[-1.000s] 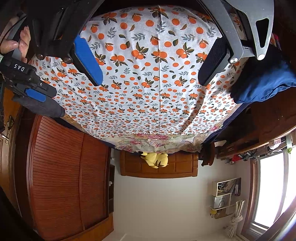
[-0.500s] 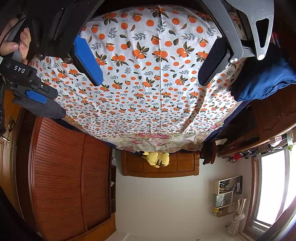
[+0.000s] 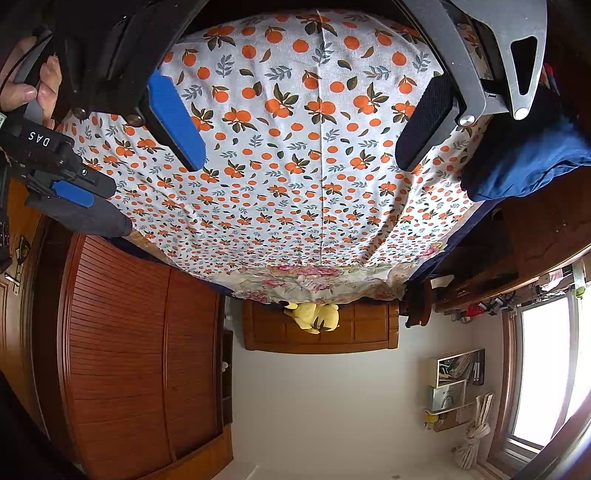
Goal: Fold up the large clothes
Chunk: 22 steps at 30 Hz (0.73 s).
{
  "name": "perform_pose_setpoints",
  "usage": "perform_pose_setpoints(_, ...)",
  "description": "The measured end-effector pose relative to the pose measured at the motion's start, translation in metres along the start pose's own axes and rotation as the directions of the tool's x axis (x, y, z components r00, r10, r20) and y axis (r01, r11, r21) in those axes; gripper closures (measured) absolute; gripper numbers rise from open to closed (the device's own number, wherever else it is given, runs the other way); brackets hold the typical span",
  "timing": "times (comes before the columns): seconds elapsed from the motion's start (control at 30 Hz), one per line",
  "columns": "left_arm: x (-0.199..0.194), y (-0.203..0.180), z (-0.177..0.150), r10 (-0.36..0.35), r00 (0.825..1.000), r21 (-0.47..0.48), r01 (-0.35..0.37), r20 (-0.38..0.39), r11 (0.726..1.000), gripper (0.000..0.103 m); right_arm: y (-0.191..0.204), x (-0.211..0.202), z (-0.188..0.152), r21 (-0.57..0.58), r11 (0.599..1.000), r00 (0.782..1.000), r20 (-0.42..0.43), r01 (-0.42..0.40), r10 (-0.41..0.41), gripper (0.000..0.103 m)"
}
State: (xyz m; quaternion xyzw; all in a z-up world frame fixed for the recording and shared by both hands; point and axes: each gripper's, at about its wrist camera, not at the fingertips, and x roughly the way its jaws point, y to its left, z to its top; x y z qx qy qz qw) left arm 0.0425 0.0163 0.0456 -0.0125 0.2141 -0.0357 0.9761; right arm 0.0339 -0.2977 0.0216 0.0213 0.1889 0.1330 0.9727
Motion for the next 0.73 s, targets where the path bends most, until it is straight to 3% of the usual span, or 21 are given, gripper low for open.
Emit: perform_pose_setpoints(0.73, -0.0016, -0.0058, 0.0022, -0.013, 1.0, 0.009, 0.013, -0.003, 1.0, 0.0, 0.0004, 0.0, -0.0005, 0.008, 1.0, 1.0, 0.0, -0.001, 0.001, 0.027)
